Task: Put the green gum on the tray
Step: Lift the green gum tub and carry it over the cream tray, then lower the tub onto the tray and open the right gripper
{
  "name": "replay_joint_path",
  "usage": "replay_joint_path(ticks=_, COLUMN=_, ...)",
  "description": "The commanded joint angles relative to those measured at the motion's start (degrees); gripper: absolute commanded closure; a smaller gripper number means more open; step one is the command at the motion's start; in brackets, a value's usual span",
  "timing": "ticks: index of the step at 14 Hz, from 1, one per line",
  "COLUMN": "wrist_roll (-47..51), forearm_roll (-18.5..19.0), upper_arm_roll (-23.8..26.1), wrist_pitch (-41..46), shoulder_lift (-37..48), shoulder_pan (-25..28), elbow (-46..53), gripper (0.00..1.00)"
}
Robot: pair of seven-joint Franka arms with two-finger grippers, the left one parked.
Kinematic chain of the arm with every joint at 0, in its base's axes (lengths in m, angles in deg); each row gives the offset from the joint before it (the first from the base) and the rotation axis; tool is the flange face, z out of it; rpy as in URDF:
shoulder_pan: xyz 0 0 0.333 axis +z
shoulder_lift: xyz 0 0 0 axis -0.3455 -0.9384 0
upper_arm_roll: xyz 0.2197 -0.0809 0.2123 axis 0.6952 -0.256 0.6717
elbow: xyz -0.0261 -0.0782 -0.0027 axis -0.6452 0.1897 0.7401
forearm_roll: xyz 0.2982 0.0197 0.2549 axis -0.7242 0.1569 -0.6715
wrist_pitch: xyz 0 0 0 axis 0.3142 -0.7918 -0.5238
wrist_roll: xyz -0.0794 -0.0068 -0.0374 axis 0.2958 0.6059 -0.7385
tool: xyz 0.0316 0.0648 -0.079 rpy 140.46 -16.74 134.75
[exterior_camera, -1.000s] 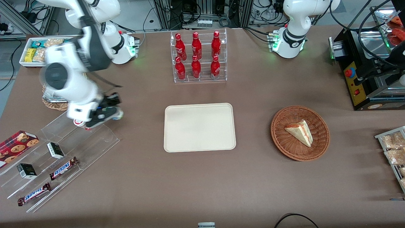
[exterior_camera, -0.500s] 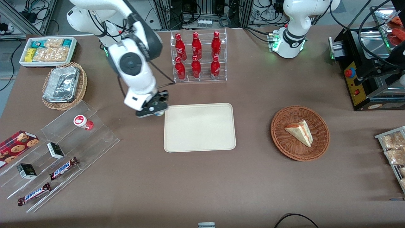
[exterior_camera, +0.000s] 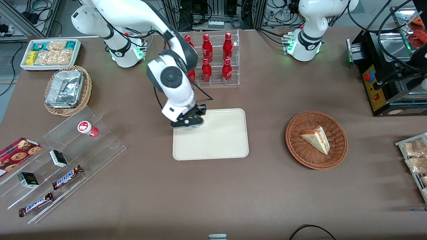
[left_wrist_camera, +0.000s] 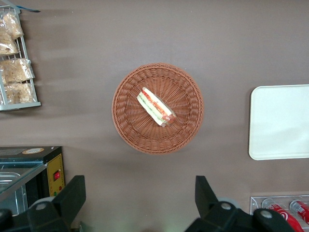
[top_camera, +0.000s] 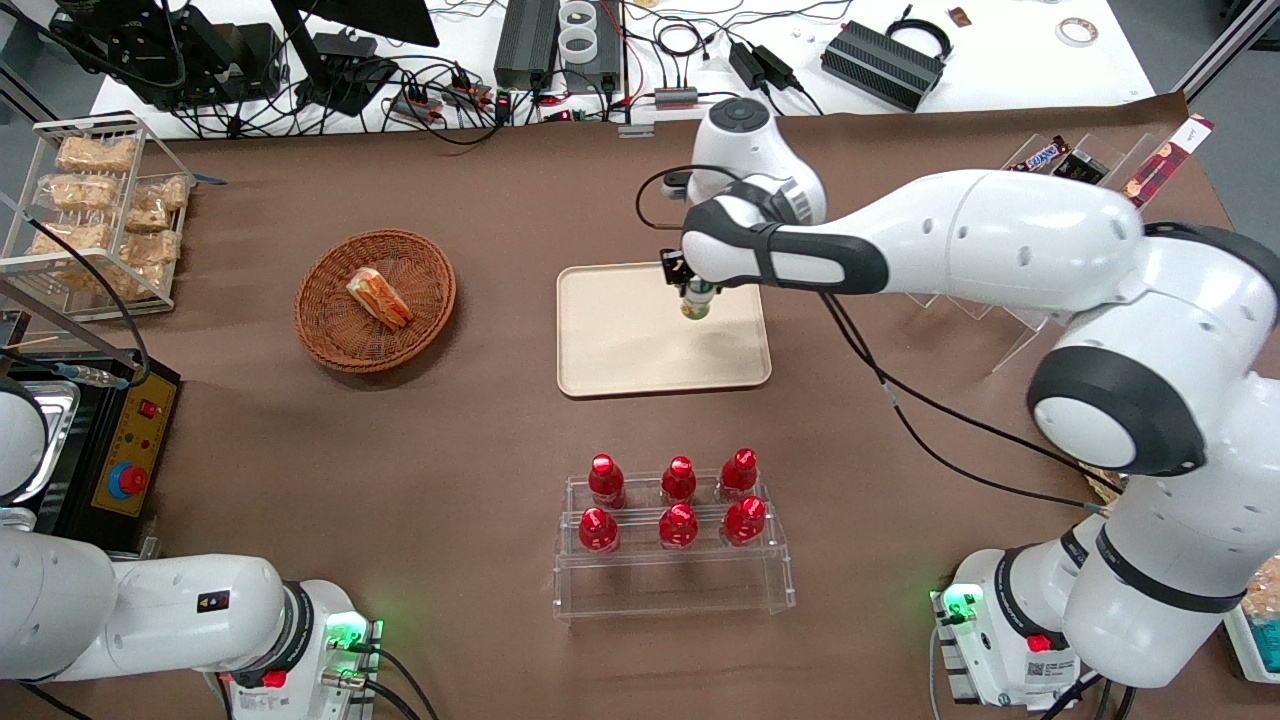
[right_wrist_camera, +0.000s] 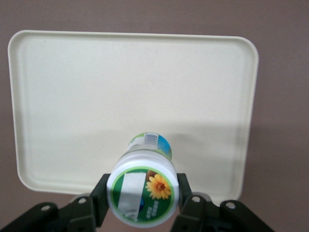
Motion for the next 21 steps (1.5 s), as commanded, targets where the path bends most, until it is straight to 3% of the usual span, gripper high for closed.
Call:
replay_joint_path(ticks=1, wrist_roll=4.7, forearm_roll=-0.6, upper_arm_roll=-0.9, wrist_pitch=-0.2, shoulder_lift=-7.5, shoulder_pan=2.5, elbow=8.0, gripper=1.0)
replay_joint_path(ticks=10, wrist_roll=5.0, forearm_roll=0.6, upper_arm_roll=-1.4, wrist_pitch=-6.1, shoulder_lift=-14.9, shoulder_pan=3.1, elbow=11.3, gripper=1.0)
replay_joint_path(ticks=11, wrist_roll=5.0, forearm_roll=0.6, upper_arm_roll=-1.4, wrist_pitch=-6.1, shoulder_lift=-14.9, shoulder_pan=3.1, elbow=11.3, gripper=0.69)
replay_joint_path(ticks=12, wrist_roll=5.0, forearm_roll=0.6, upper_arm_roll=-1.4, wrist_pitch=-6.2, shoulder_lift=-15.1, shoulder_pan=3.1, elbow=11.3, gripper=0.03)
replay_joint_path(ticks=18, wrist_roll=4.6, forearm_roll=1.6, upper_arm_roll=-1.4, wrist_pitch=-6.3, shoulder_lift=-14.4, shoulder_pan=2.8, elbow=11.2, gripper=0.0)
replay_joint_path(ticks=21, wrist_roll=3.3, forearm_roll=2.3, upper_arm_roll=-1.4, wrist_pitch=-1.8, shoulder_lift=-10.8, shoulder_pan=2.0, elbow=10.7, gripper=0.0)
